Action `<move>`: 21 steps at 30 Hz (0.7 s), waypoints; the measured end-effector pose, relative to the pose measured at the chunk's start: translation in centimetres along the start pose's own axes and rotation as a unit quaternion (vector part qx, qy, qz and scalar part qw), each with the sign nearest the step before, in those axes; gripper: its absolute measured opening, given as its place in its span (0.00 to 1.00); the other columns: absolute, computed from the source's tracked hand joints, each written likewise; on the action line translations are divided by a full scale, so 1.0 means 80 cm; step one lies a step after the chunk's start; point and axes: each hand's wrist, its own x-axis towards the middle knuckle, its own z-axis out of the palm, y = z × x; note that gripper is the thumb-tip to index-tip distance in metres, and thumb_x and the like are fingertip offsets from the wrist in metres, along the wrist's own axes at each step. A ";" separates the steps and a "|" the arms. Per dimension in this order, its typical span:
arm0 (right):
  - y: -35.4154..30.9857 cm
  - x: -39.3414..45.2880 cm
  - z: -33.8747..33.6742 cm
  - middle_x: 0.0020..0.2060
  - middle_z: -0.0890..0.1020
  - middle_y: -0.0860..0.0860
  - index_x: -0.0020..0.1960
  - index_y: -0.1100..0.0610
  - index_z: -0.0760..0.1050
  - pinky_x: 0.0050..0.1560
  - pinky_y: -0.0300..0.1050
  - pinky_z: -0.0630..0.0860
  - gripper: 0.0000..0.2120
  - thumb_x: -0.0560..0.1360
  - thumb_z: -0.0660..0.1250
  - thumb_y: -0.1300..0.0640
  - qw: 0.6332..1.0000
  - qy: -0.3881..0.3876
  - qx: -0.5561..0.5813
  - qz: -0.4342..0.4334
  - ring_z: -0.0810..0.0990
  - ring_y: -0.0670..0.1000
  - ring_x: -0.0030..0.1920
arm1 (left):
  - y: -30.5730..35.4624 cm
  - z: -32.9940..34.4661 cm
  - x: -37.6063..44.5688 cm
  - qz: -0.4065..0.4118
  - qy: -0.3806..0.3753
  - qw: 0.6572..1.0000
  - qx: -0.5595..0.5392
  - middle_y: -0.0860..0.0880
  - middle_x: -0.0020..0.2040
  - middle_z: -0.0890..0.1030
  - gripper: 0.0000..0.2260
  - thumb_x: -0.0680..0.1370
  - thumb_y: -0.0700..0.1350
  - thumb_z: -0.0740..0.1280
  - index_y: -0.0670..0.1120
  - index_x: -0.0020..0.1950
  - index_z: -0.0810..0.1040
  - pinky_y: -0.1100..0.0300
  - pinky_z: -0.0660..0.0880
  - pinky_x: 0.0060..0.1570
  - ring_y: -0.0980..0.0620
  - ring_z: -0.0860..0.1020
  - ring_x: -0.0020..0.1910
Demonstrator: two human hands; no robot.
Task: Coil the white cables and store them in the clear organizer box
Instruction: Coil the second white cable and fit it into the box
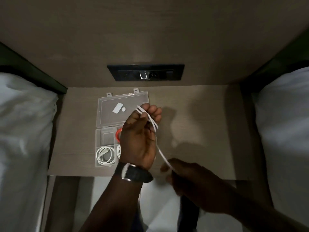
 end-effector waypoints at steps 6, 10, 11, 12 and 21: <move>-0.023 -0.011 -0.068 0.40 0.84 0.45 0.55 0.43 0.71 0.38 0.47 0.79 0.10 0.79 0.56 0.42 0.950 0.126 -0.266 -0.100 0.83 0.47 0.39 | -0.036 -0.019 -0.023 0.038 -0.172 0.881 0.439 0.43 0.39 0.79 0.10 0.78 0.39 0.59 0.34 0.47 0.76 0.49 0.78 0.43 0.48 0.78 0.38; -0.024 0.016 -0.120 0.43 0.83 0.47 0.51 0.46 0.77 0.38 0.49 0.80 0.12 0.78 0.57 0.44 0.920 0.219 -0.292 -0.143 0.82 0.48 0.40 | -0.040 0.000 -0.050 -0.151 -0.163 0.942 0.251 0.48 0.29 0.72 0.10 0.71 0.43 0.59 0.40 0.38 0.78 0.61 0.61 0.28 0.54 0.66 0.26; -0.019 0.026 -0.125 0.43 0.83 0.49 0.51 0.49 0.79 0.38 0.49 0.80 0.14 0.79 0.57 0.43 0.922 0.232 -0.275 -0.144 0.82 0.50 0.40 | -0.033 0.003 -0.051 -0.190 -0.167 0.952 0.171 0.48 0.30 0.69 0.11 0.71 0.45 0.59 0.42 0.37 0.78 0.59 0.57 0.29 0.54 0.64 0.26; -0.014 0.035 -0.126 0.42 0.84 0.50 0.50 0.51 0.80 0.40 0.50 0.80 0.16 0.79 0.58 0.42 0.923 0.247 -0.257 -0.144 0.82 0.51 0.41 | -0.027 0.006 -0.050 -0.225 -0.174 0.954 0.096 0.49 0.31 0.67 0.12 0.72 0.47 0.58 0.43 0.37 0.78 0.58 0.55 0.31 0.54 0.62 0.27; 0.040 0.042 -0.043 0.30 0.77 0.46 0.42 0.47 0.71 0.36 0.46 0.72 0.14 0.79 0.53 0.40 0.964 0.206 -0.167 -0.008 0.78 0.47 0.33 | 0.004 0.020 -0.032 -0.155 -0.105 0.972 -0.140 0.48 0.42 0.78 0.08 0.78 0.39 0.57 0.43 0.49 0.76 0.59 0.78 0.53 0.51 0.80 0.44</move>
